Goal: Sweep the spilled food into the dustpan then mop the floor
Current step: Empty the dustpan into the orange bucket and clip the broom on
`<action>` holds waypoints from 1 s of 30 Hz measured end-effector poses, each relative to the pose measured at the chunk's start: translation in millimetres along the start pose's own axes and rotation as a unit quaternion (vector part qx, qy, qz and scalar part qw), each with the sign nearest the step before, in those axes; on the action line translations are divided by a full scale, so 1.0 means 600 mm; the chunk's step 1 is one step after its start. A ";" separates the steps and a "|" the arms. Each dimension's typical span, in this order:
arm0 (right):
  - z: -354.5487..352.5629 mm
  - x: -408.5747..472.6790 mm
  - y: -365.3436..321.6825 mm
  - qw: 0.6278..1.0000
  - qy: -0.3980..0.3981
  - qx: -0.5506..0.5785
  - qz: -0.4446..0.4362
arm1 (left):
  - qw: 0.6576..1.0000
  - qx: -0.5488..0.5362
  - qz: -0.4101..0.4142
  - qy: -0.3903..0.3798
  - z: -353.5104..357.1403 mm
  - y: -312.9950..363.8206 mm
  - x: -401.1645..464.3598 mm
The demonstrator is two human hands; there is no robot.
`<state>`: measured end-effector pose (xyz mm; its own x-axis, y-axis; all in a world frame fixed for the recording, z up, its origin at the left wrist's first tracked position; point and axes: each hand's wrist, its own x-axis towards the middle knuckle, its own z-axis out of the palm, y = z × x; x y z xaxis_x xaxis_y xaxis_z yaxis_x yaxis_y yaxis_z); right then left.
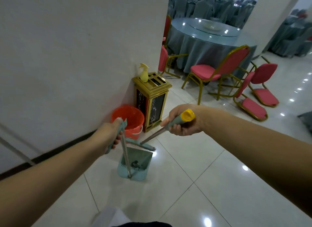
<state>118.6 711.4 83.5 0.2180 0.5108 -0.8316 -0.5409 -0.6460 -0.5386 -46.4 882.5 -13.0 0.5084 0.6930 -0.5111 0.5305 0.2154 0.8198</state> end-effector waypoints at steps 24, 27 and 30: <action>-0.105 0.191 -0.182 0.967 0.042 -0.216 0.127 | 0.982 0.054 -0.032 -0.176 0.233 -0.059 0.231; -0.117 0.216 -0.217 0.969 0.036 -0.202 0.140 | 0.980 0.069 -0.028 -0.182 0.240 -0.054 0.275; -0.129 0.233 -0.244 0.969 0.032 -0.191 0.151 | 0.977 0.071 -0.044 -0.194 0.249 -0.039 0.303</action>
<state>291.2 833.2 35.4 0.1536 0.2375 -0.9592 -0.2509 -0.9295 -0.2703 134.9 900.8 -163.5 0.6604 0.3576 -0.6602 0.6589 0.1456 0.7380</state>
